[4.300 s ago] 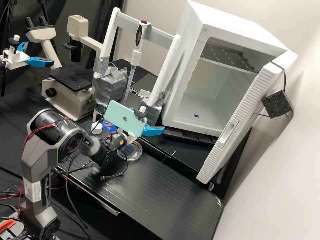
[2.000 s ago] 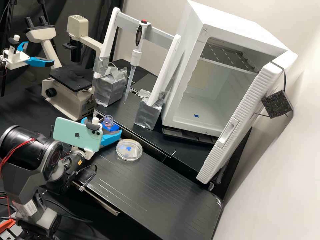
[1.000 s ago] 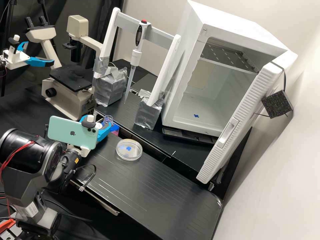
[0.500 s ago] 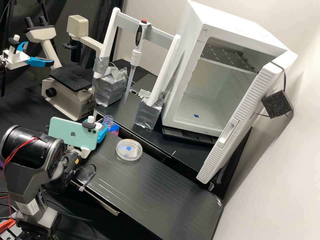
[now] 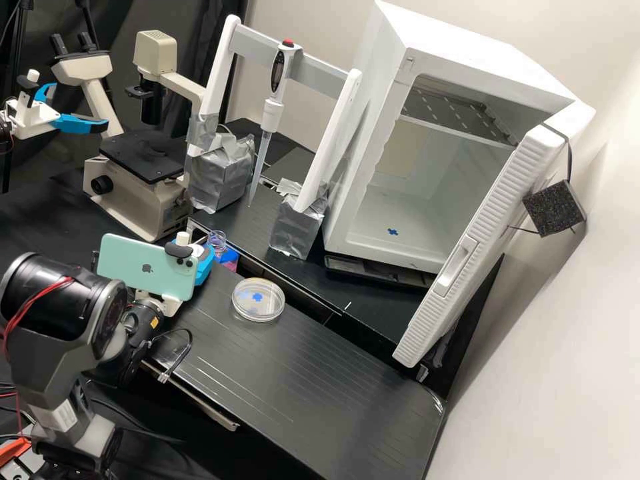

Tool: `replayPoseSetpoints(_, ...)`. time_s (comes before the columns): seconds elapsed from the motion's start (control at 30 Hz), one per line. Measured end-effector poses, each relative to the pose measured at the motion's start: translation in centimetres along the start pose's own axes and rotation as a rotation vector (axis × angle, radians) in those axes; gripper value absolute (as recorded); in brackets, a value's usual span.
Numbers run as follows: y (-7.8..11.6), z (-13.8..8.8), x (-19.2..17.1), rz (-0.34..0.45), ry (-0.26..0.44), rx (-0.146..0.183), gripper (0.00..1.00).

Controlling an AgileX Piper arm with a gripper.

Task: Close the bottle

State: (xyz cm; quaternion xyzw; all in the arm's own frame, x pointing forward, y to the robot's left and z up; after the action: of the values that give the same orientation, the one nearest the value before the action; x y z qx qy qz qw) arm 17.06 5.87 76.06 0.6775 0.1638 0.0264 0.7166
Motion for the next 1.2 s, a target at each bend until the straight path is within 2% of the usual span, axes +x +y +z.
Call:
replayPoseSetpoints(0.23,1.0,-0.5,-0.2,0.054,0.027,-0.001,0.00)
replayPoseSetpoints(0.4,1.6,-1.4,1.3,0.080,0.067,-0.008,0.00)
replayPoseSetpoints(0.43,1.7,-1.6,1.8,0.085,0.070,-0.018,0.00)
replayPoseSetpoints(0.57,1.8,-1.8,3.3,0.090,0.075,-0.019,0.00)
replayPoseSetpoints(1.0,1.6,0.0,6.0,0.082,-0.005,-0.026,0.00)
replayPoseSetpoints(1.2,1.4,0.1,6.1,0.084,-0.003,-0.027,0.00)
